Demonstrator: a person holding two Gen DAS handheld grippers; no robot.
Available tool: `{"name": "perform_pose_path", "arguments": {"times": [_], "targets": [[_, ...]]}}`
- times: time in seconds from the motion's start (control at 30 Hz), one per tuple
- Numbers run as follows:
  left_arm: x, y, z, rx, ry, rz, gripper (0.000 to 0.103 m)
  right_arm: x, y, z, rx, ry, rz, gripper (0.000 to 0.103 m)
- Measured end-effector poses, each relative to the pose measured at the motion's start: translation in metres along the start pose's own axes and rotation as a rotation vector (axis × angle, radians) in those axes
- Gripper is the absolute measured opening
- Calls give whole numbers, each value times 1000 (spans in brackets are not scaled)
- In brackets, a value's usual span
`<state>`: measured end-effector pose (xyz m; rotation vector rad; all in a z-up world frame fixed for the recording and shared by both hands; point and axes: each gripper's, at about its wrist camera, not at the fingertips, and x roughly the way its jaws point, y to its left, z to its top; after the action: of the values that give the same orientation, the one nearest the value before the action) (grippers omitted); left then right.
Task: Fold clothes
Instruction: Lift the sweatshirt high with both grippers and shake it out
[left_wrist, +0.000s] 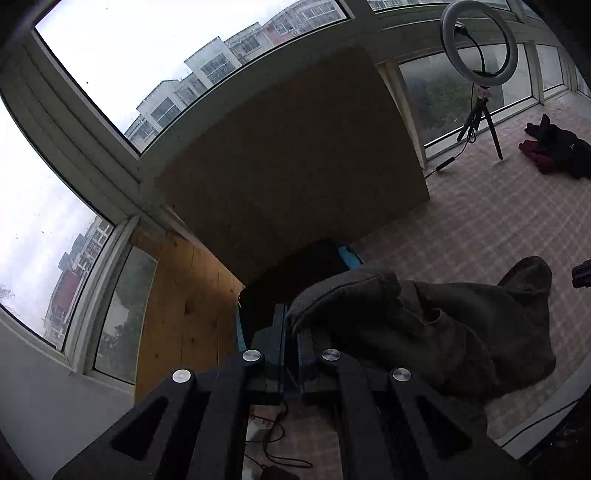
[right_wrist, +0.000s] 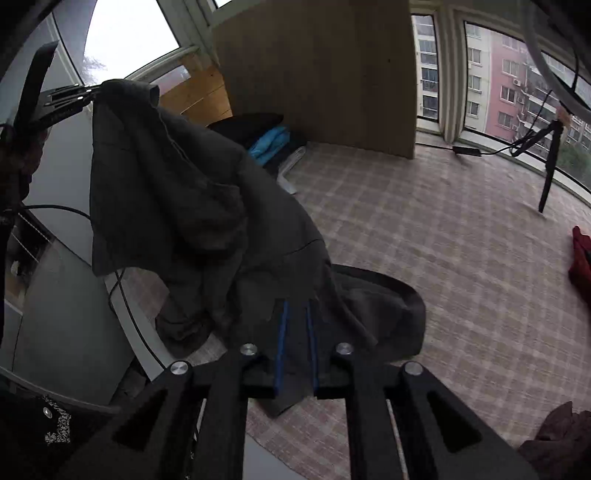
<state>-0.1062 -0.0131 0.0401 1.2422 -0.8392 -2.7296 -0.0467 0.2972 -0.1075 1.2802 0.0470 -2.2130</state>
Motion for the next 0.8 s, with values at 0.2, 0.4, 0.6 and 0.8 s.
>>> {"name": "perform_pose_path", "arguments": {"times": [0.2,0.4,0.6,0.8], "targets": [[38,31,-59,-83,108,-18,4,86,49,22,-71,50,64,32],[51,50,-77,-106,115,-39,4,124,55,43,-59,128,103,32],[59,55,-87,-101,113,-56,4,142,50,42,-12,177,154,32],[63,60,-93,-117,100,-56,4,120,83,36,-148,121,136,3]]}}
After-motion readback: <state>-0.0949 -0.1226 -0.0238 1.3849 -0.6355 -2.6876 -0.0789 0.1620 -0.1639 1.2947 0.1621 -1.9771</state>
